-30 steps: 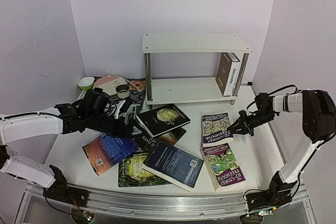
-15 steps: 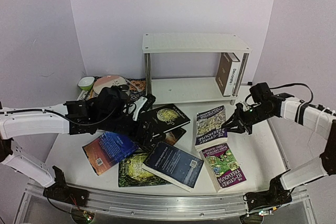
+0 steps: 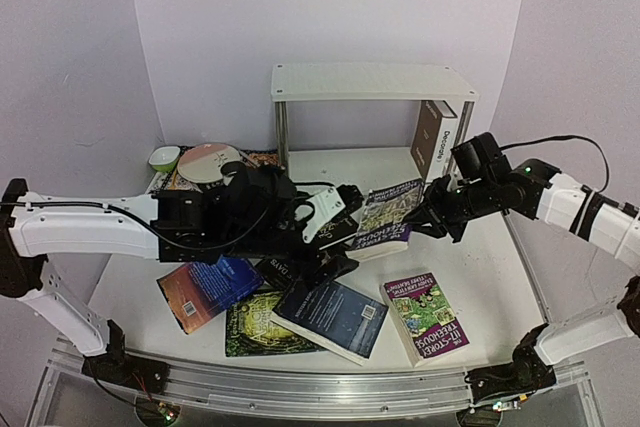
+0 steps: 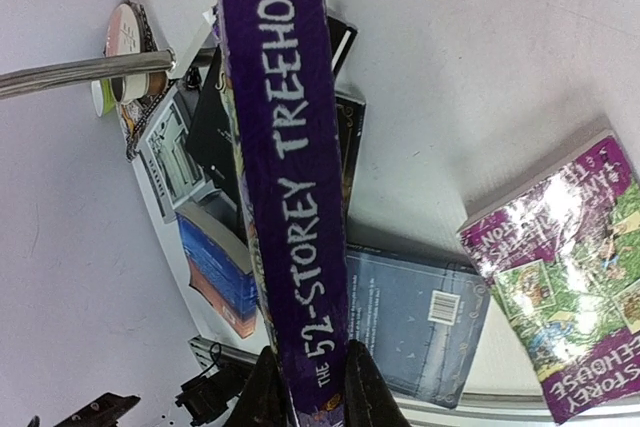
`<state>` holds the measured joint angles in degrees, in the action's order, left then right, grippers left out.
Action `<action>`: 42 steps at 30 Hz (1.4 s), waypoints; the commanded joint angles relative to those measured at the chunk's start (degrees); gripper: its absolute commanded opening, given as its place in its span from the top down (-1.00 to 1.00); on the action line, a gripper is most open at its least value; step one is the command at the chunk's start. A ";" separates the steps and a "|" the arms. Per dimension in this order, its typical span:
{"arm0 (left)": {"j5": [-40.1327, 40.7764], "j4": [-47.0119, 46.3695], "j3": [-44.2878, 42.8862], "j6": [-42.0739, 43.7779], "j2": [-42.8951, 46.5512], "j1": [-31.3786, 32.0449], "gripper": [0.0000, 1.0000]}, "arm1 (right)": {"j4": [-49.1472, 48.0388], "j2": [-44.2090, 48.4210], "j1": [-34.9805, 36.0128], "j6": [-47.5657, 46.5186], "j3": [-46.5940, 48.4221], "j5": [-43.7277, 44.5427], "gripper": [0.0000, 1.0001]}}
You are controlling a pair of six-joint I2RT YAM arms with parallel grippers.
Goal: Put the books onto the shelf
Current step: Pass from the right arm to the left, then pass from the left arm to the right
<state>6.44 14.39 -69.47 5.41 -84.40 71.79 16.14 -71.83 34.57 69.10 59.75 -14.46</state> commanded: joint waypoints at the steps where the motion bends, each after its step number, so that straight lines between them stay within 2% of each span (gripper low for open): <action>1: 5.19 -2.42 -5.71 9.16 -3.76 1.71 -0.99 | -0.82 -0.67 3.84 8.96 5.26 5.46 1.00; 6: 9.33 -3.64 -8.00 11.17 -7.75 2.56 -0.99 | -2.47 -0.76 7.34 12.86 6.20 7.78 1.00; 14: 12.94 -7.31 -8.86 11.71 -12.89 2.54 -0.99 | -10.98 -1.47 9.71 20.32 3.15 3.62 1.00; 16: 17.24 -7.77 -9.62 11.36 -13.95 2.50 -0.88 | -11.12 -1.07 10.31 21.20 3.25 3.55 1.00; 18: 20.66 -8.31 -10.03 11.73 -14.74 2.47 -0.59 | -11.13 -0.50 10.45 21.01 3.16 3.66 1.00; 20: 22.73 -8.34 -10.72 12.79 -15.46 2.48 -0.06 | -11.26 -0.06 10.47 21.46 2.29 3.77 0.96; 21: 23.27 -8.35 -10.92 13.36 -15.56 2.48 0.30 | -11.35 0.13 10.52 21.31 1.90 4.08 0.82; 22: 23.34 -8.33 -10.79 13.70 -15.34 2.48 0.62 | -11.31 0.53 10.48 20.62 1.52 4.53 0.57; 23: 22.97 -8.45 -10.32 13.84 -14.78 2.48 0.96 | -11.24 1.12 10.46 19.68 0.89 5.35 0.11; 24: 22.69 -8.68 -9.62 13.72 -14.02 2.39 1.00 | -11.22 1.94 10.49 19.03 -0.01 6.49 -0.22; 25: 21.96 -8.97 -8.83 13.80 -13.19 2.35 1.00 | -11.10 3.09 10.50 18.34 -0.98 8.12 -0.40; 27: 20.04 -9.39 -7.08 13.75 -11.33 2.17 1.00 | -10.15 5.49 10.46 16.47 -2.57 11.71 -0.54; 31: 16.85 -10.49 -4.03 12.98 -7.63 2.21 1.00 | -6.48 9.01 10.51 15.42 -4.36 18.21 -0.57; 34: 15.71 -11.39 -2.69 12.28 -5.78 2.20 1.00 | -6.04 9.18 10.52 17.69 -4.89 18.45 -0.55; 42: 10.36 -13.21 0.22 11.55 -1.47 2.20 1.00 | -6.37 4.88 10.46 20.62 -2.99 15.07 -0.25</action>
<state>18.90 9.45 -69.25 17.91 -91.13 74.08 9.41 -64.93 44.99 88.68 55.68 1.08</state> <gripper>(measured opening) 0.175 0.644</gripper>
